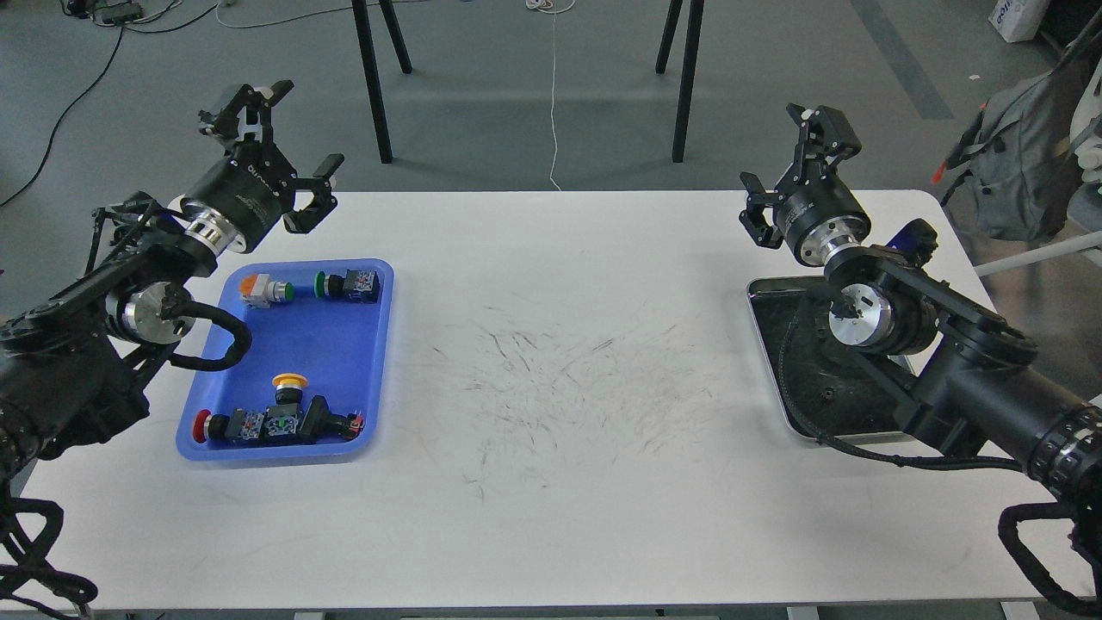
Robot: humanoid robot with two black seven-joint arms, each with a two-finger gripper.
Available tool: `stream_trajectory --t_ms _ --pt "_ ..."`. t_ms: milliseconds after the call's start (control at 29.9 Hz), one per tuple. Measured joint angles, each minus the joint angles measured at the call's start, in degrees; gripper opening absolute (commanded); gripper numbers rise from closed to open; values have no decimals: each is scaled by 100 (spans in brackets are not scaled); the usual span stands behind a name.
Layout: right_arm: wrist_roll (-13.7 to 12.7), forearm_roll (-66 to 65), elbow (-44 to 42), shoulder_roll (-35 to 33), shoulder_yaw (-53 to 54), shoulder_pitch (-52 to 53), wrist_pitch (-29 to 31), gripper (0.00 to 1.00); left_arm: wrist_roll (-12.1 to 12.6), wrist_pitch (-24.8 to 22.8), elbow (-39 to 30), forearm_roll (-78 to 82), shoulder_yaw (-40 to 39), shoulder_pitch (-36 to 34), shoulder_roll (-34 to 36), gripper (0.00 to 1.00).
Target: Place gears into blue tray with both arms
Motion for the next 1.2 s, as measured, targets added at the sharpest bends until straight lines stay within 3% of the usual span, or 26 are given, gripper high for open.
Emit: stream_trajectory --t_ms 1203 --pt "0 -4 0 -1 -33 0 0 99 23 0 55 -11 50 34 -41 100"
